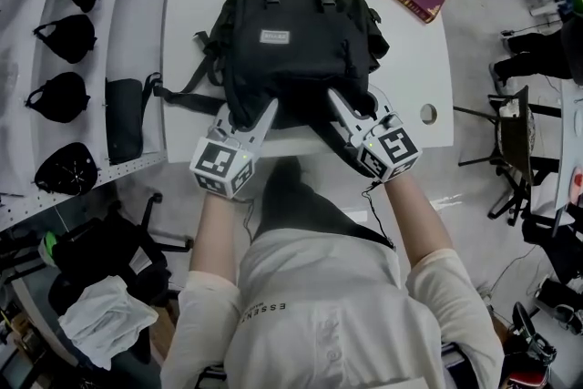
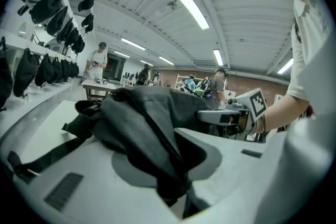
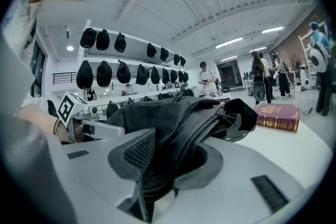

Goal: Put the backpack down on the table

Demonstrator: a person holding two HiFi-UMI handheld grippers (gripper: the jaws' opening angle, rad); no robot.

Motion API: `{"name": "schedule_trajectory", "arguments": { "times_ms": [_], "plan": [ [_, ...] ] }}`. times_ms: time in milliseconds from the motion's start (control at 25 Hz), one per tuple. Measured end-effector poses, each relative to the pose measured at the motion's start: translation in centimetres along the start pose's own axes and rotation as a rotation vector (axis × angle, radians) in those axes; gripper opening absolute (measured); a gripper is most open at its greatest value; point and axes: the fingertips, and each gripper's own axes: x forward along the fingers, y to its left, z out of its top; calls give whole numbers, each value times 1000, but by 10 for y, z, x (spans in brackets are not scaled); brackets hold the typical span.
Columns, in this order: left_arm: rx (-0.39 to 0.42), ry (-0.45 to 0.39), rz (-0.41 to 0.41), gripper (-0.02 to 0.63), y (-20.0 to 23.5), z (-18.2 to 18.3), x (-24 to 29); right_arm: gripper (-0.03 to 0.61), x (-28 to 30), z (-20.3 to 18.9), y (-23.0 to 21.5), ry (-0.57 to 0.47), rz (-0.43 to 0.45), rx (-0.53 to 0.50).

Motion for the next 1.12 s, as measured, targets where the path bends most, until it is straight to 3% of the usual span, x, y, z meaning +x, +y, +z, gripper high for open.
{"name": "schedule_trajectory", "arguments": {
  "times_ms": [520, 840, 1000, 1120],
  "plan": [
    [-61, 30, -33, 86, -17, -64, -13, 130, -19, -62, 17, 74, 4, 52],
    [-58, -16, -51, 87, -18, -74, -13, 149, -22, -74, 15, 68, -2, 72],
    [-76, -50, 26, 144, -12, -75, -17, 186, -24, -76, 14, 91, -26, 42],
    [-151, -67, 88, 195, -6, -80, -23, 215, -25, -74, 12, 104, -59, 20]
  ]
}}
